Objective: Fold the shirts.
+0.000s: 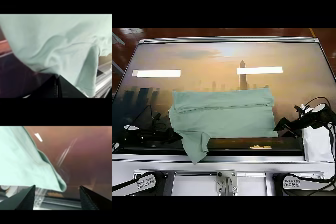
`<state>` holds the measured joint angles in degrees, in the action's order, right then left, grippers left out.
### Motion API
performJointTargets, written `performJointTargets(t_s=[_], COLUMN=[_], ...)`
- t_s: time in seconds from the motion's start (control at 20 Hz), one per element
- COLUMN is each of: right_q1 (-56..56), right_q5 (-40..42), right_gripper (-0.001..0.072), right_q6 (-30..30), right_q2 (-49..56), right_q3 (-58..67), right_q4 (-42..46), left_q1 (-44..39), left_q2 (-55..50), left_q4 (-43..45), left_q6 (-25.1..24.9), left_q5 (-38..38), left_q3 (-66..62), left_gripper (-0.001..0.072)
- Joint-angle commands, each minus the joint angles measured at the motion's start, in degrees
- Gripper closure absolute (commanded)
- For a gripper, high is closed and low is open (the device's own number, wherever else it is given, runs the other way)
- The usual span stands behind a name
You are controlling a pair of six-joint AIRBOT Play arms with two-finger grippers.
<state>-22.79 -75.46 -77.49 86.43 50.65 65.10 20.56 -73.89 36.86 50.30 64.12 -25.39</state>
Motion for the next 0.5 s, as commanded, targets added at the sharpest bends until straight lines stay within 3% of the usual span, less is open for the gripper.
performJointTargets(t_s=[0.0,0.2,0.35,0.45], right_q1=[2.8,5.27,5.27,5.29], right_q5=[2.62,4.28,4.85,6.84], right_gripper=[0.0154,0.064,0.0642,0.0643], right_q6=[0.02,0.57,6.16,5.75], right_q2=[2.58,2.69,0.81,-0.44], right_q3=[-0.57,-0.48,1.01,4.66], right_q4=[-2.78,-3.85,-8.07,-8.31], left_q1=[0.02,0.02,0.0,-0.11], left_q2=[0.04,0.07,0.07,0.04], left_q4=[0.0,0.0,-0.02,0.0], left_q6=[-0.15,-0.17,-0.13,0.85], left_q5=[1.57,2.25,4.5,5.99], left_q3=[-2.14,-5.42,-12.24,-19.04], left_gripper=[0.0668,0.0669,0.0669,0.067])
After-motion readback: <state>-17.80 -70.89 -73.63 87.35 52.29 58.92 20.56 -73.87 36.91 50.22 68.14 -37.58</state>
